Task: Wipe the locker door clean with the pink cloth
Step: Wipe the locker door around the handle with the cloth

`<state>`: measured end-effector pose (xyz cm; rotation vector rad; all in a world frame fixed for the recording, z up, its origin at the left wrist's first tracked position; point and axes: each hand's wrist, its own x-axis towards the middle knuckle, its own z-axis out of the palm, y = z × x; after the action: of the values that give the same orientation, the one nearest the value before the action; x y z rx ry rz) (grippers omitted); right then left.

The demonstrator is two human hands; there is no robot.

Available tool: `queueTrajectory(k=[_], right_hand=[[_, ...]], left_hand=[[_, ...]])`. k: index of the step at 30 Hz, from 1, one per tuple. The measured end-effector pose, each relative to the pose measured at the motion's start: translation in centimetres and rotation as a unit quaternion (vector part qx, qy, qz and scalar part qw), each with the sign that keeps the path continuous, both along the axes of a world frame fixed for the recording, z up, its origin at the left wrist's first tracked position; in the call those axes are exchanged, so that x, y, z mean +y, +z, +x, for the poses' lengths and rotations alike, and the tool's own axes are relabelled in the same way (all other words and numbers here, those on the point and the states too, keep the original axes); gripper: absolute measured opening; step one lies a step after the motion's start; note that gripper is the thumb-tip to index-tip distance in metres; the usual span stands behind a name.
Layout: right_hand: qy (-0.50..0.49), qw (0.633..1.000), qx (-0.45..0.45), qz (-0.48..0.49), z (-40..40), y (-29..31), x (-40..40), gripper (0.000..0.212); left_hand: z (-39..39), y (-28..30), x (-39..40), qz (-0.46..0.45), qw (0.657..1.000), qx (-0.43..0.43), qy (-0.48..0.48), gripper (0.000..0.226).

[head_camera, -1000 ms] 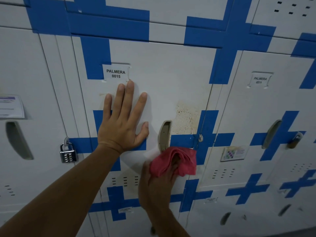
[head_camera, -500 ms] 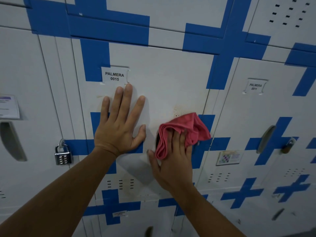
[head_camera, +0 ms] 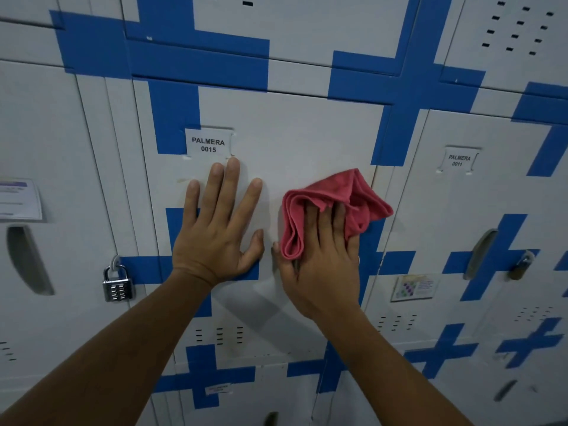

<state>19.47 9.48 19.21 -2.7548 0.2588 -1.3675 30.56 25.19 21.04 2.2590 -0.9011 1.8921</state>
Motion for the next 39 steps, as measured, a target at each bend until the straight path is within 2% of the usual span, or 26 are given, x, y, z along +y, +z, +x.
queueTrajectory(k=[5, 11, 15, 22, 25, 32, 39], right_hand=[[0.009, 0.995, 0.027, 0.092, -1.5, -3.4, 1.7, 0.080], [0.017, 0.983, 0.091, 0.156, -2.8, -8.4, 2.8, 0.071], [0.015, 0.990, 0.082, 0.116, -2.5, -7.7, 2.3, 0.075], [0.013, 0.999, -0.006, 0.045, -0.8, -0.1, 1.7, 0.077], [0.017, 0.999, -0.009, 0.029, -0.1, 1.8, 1.4, 0.079], [-0.008, 0.999, 0.011, 0.031, -0.4, 0.1, 1.0, 0.078], [0.029, 0.994, 0.063, 0.084, -2.1, -4.2, 1.2, 0.076]], left_hand=[[0.0, 0.0, 0.0, -0.004, 1.000, -0.005, -0.002, 0.081], [0.1, -0.1, 0.0, -0.006, 1.000, -0.014, 0.002, 0.080], [0.1, 0.0, 0.0, -0.005, 1.000, -0.010, 0.001, 0.080], [0.0, -0.1, -0.1, -0.001, 1.000, 0.002, -0.001, 0.081], [0.0, 0.0, -0.1, 0.000, 1.000, 0.011, -0.001, 0.081], [-0.1, 0.1, -0.1, 0.003, 1.000, 0.004, 0.007, 0.082], [-0.1, 0.1, 0.0, 0.000, 1.000, 0.005, 0.013, 0.082]])
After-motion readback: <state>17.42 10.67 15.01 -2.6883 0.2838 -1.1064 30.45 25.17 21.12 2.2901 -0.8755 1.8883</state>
